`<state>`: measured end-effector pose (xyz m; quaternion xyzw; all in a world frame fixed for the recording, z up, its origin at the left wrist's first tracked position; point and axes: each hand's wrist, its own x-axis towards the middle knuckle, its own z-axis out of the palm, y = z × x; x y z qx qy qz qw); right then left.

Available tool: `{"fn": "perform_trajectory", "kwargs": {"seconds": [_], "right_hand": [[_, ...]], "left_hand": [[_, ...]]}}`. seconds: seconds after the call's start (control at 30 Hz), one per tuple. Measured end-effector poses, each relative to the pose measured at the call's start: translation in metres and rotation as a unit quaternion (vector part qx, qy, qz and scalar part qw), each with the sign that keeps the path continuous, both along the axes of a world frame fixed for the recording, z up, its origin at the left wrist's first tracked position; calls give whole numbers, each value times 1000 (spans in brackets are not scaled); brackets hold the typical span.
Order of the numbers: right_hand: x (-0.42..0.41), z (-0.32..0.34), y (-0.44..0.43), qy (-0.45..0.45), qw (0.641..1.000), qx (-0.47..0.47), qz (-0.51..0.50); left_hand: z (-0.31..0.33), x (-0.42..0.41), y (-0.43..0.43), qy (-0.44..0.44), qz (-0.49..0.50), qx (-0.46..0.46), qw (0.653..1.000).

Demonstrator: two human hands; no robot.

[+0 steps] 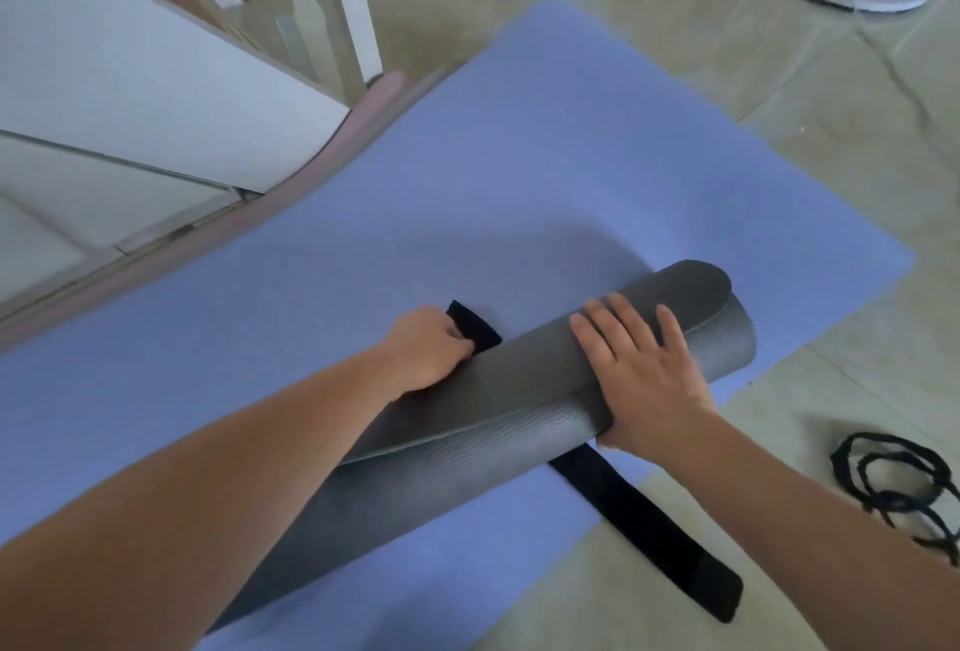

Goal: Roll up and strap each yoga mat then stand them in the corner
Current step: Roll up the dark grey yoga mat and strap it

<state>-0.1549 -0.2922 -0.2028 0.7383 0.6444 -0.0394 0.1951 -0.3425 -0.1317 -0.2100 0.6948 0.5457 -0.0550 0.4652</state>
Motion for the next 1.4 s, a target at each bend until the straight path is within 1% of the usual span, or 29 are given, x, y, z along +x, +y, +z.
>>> {"fn": "perform_trajectory", "kwargs": {"seconds": [0.03, 0.07, 0.1, 0.17, 0.23, 0.33, 0.37, 0.47, 0.53, 0.57, 0.63, 0.73, 0.77, 0.83, 0.93, 1.0, 1.1, 1.17, 1.23, 1.27, 1.3, 1.33, 1.37, 1.4], "right_hand": [[2, -6, -2, 3, 1000, 19, 2], [5, -13, -3, 9, 999, 38, 1], [8, -21, -4, 16, 998, 60, 4], [11, -35, -8, 27, 995, 96, 17], [11, -41, -13, 33, 993, 108, 16], [12, -41, -14, 6, 997, 82, 11], [13, -41, -12, 8, 996, 88, 18], [15, -30, -7, 24, 990, 125, 65], [16, -16, 0, 20, 987, 133, 90], [15, -8, 5, 21, 987, 131, 96], [6, 8, 19, 28, 986, 121, 110], [-25, 32, 45, 52, 987, 79, 130], [-38, 38, 53, 63, 986, 69, 141], [-60, 43, 62, 96, 983, 60, 146], [-86, 41, 75, 119, 977, 59, 169], [-102, 35, 87, 121, 971, 66, 195], [-118, 23, 107, 99, 970, 44, 219], [-118, 12, 117, 77, 975, 30, 206], [-114, 5, 120, 68, 980, 21, 188], [-112, 3, 121, 70, 981, 22, 182], [-110, 2, 120, 77, 981, 31, 175], [-109, 1, 117, 86, 981, 55, 163], [-108, 0, 111, 104, 978, 102, 152], [-105, -5, 102, 136, 962, 183, 149]], "left_hand": [[-14, -10, 9, 88, -8, 39, 995], [-26, -17, 15, 143, 7, 52, 988], [-34, -21, 20, 171, 26, 46, 984], [-44, -17, 23, 170, 56, 38, 983], [-49, -7, 24, 131, 75, 25, 988], [-47, 5, 25, 45, 114, 9, 992], [-44, 7, 27, 24, 120, 13, 992], [-20, 4, 37, -63, 138, 56, 987], [2, -5, 43, -146, 153, 25, 977], [14, -12, 44, -179, 144, 4, 973], [34, -27, 43, -193, 84, -7, 978], [51, -49, 38, -134, -11, 39, 990], [55, -56, 36, -113, -28, 53, 992], [61, -73, 33, -96, -40, 65, 992], [70, -101, 30, -86, -49, 74, 992], [72, -125, 25, -60, -56, 88, 993], [59, -149, 13, -7, -90, 115, 989], [41, -148, 1, 29, -126, 143, 981], [16, -138, -8, 113, -187, 223, 950], [6, -132, -11, 154, -196, 267, 931], [-2, -129, -13, 183, -188, 298, 918], [-7, -127, -13, 194, -177, 318, 911], [-11, -126, -12, 190, -172, 331, 908], [-13, -128, -8, 177, -172, 337, 909]]}}
